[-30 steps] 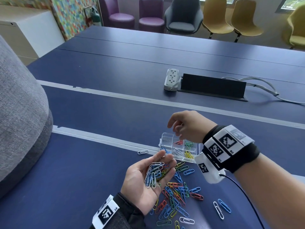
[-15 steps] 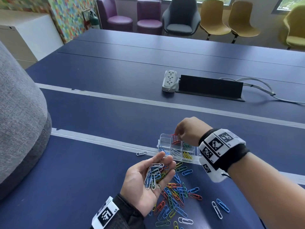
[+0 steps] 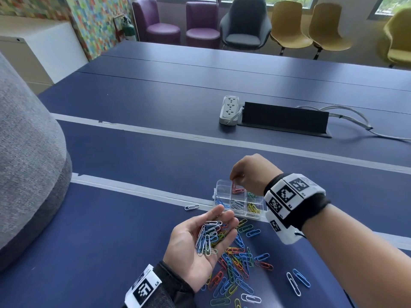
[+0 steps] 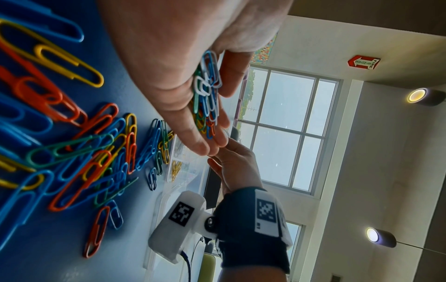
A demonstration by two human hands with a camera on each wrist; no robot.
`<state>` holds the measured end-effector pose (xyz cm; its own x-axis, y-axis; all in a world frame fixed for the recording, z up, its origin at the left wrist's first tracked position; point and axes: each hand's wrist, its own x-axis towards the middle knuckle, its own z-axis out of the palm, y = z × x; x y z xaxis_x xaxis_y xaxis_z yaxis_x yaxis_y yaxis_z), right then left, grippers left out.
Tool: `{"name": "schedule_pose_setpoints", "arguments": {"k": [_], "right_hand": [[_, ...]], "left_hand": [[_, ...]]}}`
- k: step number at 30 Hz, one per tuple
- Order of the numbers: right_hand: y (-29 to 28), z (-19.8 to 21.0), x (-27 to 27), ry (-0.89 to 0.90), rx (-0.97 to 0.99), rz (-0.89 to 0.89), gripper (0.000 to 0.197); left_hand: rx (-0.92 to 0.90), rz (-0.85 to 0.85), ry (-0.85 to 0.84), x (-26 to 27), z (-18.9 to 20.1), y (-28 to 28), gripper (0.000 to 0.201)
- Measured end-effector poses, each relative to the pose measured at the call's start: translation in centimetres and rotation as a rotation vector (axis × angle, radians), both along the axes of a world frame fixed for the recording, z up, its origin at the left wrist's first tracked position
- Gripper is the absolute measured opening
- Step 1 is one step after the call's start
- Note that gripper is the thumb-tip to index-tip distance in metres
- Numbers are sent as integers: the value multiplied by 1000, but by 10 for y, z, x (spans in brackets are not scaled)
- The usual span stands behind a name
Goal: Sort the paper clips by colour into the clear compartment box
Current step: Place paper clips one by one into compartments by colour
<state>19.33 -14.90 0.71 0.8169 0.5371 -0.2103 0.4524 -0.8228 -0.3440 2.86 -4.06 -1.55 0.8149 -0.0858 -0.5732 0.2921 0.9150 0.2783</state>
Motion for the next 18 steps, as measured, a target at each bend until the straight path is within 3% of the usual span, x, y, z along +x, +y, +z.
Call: {"name": "schedule_pose_setpoints", "arguments": {"k": [7,18], "right_hand": [[-11,20,-10,-13,35,27,21],[-17,8,-15,-21,-20,2,30]], "left_hand": [[19,-22,-10,1,1,-3,33],[25,-39,-6,1,2,-7,35]]}}
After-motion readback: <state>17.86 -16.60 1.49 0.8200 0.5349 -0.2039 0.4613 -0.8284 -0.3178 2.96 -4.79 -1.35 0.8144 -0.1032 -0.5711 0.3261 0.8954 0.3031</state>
